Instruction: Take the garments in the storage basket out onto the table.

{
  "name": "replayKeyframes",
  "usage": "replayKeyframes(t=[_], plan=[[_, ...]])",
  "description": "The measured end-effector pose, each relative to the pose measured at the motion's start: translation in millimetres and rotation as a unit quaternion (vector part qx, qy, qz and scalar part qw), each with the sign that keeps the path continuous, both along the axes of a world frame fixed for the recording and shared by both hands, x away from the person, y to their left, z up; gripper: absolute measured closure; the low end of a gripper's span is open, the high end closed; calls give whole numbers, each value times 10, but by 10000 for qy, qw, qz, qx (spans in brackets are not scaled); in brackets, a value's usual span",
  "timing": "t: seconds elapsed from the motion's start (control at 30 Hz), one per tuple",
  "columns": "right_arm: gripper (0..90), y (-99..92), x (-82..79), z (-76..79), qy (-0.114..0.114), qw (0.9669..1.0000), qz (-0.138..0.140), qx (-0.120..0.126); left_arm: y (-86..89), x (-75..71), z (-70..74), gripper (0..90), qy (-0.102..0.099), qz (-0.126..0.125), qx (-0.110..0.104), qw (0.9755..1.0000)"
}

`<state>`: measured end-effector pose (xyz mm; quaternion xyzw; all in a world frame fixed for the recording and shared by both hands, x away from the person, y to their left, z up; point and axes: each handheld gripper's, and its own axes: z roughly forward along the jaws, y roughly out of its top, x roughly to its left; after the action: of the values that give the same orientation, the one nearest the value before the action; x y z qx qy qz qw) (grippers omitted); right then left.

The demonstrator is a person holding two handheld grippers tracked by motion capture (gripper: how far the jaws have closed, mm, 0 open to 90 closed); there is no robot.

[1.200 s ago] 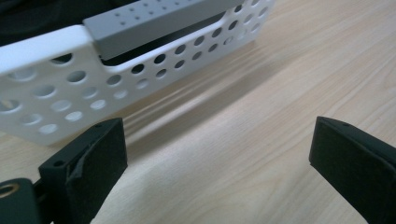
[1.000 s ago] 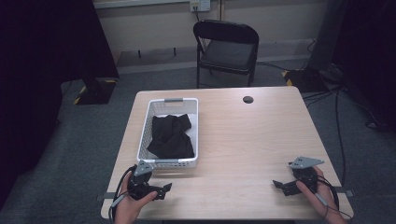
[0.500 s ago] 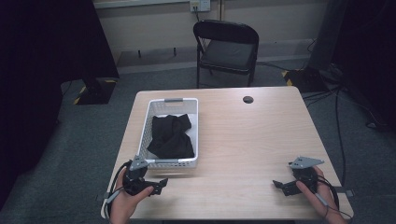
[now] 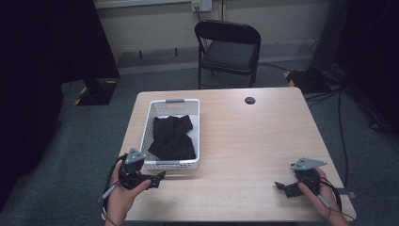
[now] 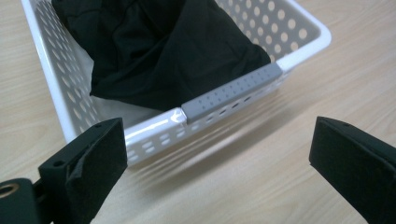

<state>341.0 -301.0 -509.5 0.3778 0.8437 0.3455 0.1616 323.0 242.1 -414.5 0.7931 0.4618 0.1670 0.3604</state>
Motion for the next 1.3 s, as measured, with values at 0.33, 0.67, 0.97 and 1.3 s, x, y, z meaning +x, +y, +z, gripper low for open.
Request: replayKeyframes(t=[0.33, 0.67, 0.97, 1.3], plan=[[0, 0, 0, 0, -1, 10000, 1, -1, -71, 186, 81, 35, -116, 115, -15, 9999], [0, 0, 0, 0, 0, 10000, 0, 0, -121, 328, 72, 35, -157, 217, -89, 9996], [0, 0, 0, 0, 1, 10000, -1, 0, -182, 445, 96, 35, -213, 229, -72, 9995], [0, 0, 0, 0, 0, 10000, 1, 0, -259, 604, 94, 35, -254, 266, -87, 9993]])
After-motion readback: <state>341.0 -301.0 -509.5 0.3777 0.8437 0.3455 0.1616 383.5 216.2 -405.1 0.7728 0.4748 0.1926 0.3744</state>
